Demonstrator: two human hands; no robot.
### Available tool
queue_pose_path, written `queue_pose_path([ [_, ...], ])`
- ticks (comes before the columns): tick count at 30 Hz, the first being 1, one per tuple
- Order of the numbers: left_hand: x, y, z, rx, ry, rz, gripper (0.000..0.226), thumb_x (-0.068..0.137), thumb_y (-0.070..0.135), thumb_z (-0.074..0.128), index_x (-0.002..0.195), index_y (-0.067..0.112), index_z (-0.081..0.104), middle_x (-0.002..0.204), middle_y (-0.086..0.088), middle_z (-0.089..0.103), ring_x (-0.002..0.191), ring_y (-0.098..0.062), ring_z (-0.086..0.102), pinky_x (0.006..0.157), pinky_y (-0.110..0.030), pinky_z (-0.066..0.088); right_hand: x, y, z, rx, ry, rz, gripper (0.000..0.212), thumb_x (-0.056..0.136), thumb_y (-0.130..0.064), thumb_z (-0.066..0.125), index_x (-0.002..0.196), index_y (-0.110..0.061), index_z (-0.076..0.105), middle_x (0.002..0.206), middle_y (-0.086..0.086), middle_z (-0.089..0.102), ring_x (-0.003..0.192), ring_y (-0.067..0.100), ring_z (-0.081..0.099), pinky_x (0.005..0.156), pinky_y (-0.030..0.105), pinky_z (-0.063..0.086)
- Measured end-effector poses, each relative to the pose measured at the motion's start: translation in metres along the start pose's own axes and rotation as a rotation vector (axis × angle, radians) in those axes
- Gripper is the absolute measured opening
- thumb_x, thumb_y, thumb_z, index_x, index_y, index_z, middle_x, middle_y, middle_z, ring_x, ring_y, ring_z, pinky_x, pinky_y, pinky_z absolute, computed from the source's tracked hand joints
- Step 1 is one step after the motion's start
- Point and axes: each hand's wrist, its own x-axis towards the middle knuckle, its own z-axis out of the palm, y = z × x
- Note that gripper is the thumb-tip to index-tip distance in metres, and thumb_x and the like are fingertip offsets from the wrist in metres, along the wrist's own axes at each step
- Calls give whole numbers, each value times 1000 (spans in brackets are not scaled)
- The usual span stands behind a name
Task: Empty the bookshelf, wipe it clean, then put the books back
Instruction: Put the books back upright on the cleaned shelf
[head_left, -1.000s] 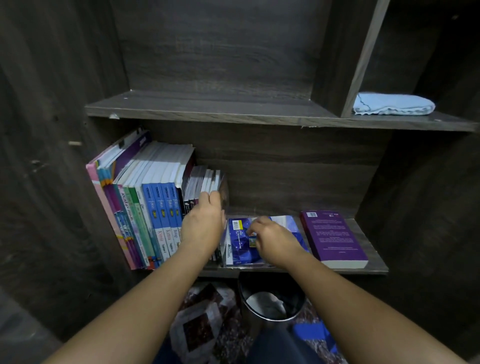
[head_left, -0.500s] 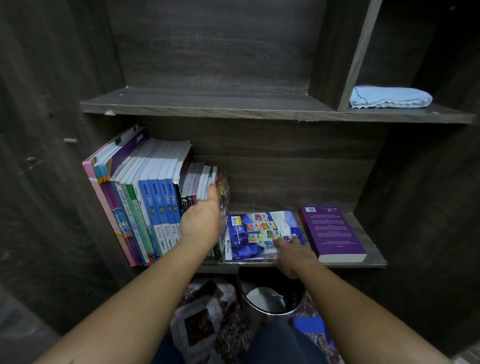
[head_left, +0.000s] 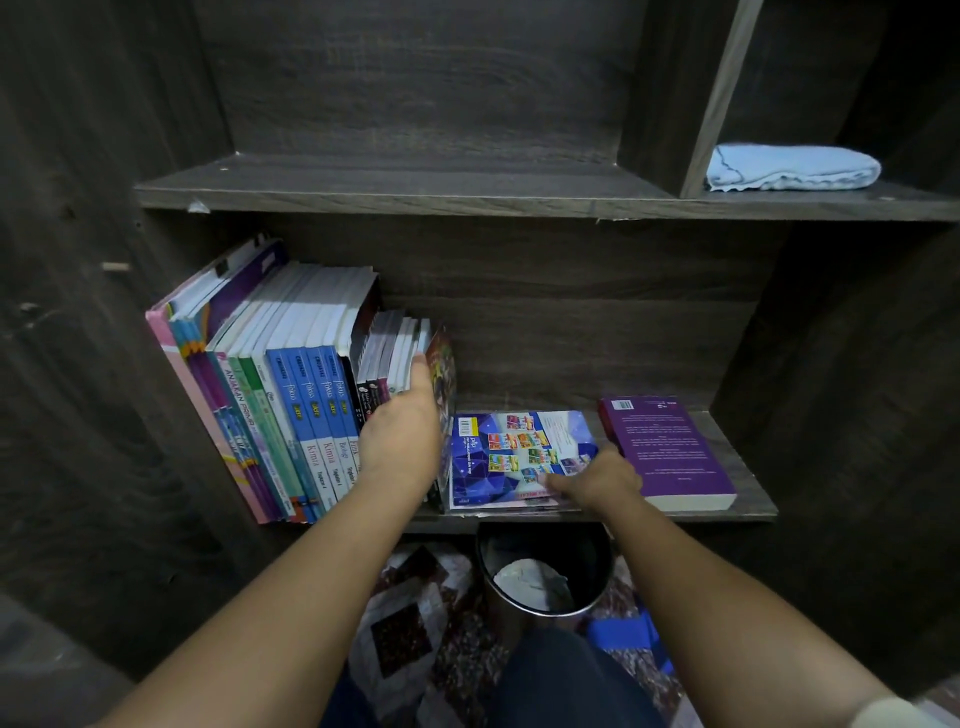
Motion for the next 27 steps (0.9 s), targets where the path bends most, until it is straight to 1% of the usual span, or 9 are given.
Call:
queue_pose_path([
  [4, 0, -1, -3, 29, -5, 0, 78, 93, 15, 59, 151, 18, 6, 67, 0, 46, 55, -17, 44, 45, -31, 33, -12, -23, -9, 217, 151, -87, 92, 54, -42, 93, 129, -14, 47, 125, 13, 48, 120, 31, 49, 98, 40, 46],
  [6, 0, -2, -8, 12, -18, 27, 76, 96, 25, 56, 152, 18, 4, 70, -1, 49, 58, -18, 46, 45, -31, 32, -21, -31, -12, 302, 214, -196, 86, 61, -30, 92, 132, -14, 46, 125, 12, 44, 117, 28, 49, 98, 30, 42],
  [9, -7, -9, -14, 17, -31, 95, 81, 95, 43, 53, 153, 20, 0, 82, -1, 54, 64, -17, 52, 45, -28, 33, -36, -43, -17, 352, 254, -362, 86, 78, -20, 80, 148, -12, 31, 132, 9, 37, 117, 18, 47, 92, 14, 30],
  [12, -18, -23, -15, 10, 24, 195, 84, 90, 48, 58, 153, 21, 8, 117, -2, 52, 92, -17, 59, 59, -27, 45, -50, -54, -20, 391, 305, -549, 75, 83, -12, 71, 148, -10, 33, 132, 8, 38, 111, 12, 46, 95, 8, 26],
  [14, -21, -33, -17, 1, 57, 240, 84, 87, 46, 64, 152, 22, 15, 121, -1, 45, 106, -16, 51, 75, -28, 49, -58, -65, -19, 378, 314, -665, 70, 84, -14, 71, 146, -6, 38, 133, 8, 41, 116, 13, 47, 98, 7, 24],
  [19, -17, -46, -23, -39, 172, 291, 89, 78, 37, 72, 149, 14, 22, 127, -4, 42, 115, -20, 44, 92, -35, 46, -76, -94, -19, 307, 84, -890, 65, 88, -13, 60, 149, -16, 37, 141, 4, 47, 126, 12, 47, 110, 22, 33],
  [22, -16, -46, -27, -78, 164, 327, 92, 79, 32, 66, 152, 13, 14, 139, -6, 38, 128, -21, 38, 104, -40, 39, -84, -102, -15, 279, -95, -875, 63, 92, -3, 48, 151, -20, 32, 142, 2, 51, 96, -4, 55, 100, 19, 39],
  [24, -15, -44, -29, -87, 148, 361, 92, 79, 36, 65, 153, 14, 12, 144, -5, 35, 133, -21, 35, 107, -41, 36, -83, -100, -12, 224, -117, -852, 60, 93, 0, 45, 150, -16, 35, 146, 5, 48, 111, 4, 57, 101, 15, 35],
  [27, -15, -40, -27, -44, 134, 438, 84, 85, 45, 60, 152, 17, 19, 151, -4, 32, 138, -21, 33, 108, -43, 34, -81, -92, -10, 149, -132, -828, 57, 93, 0, 45, 147, -14, 40, 147, 8, 46, 133, 18, 45, 107, 18, 32],
])
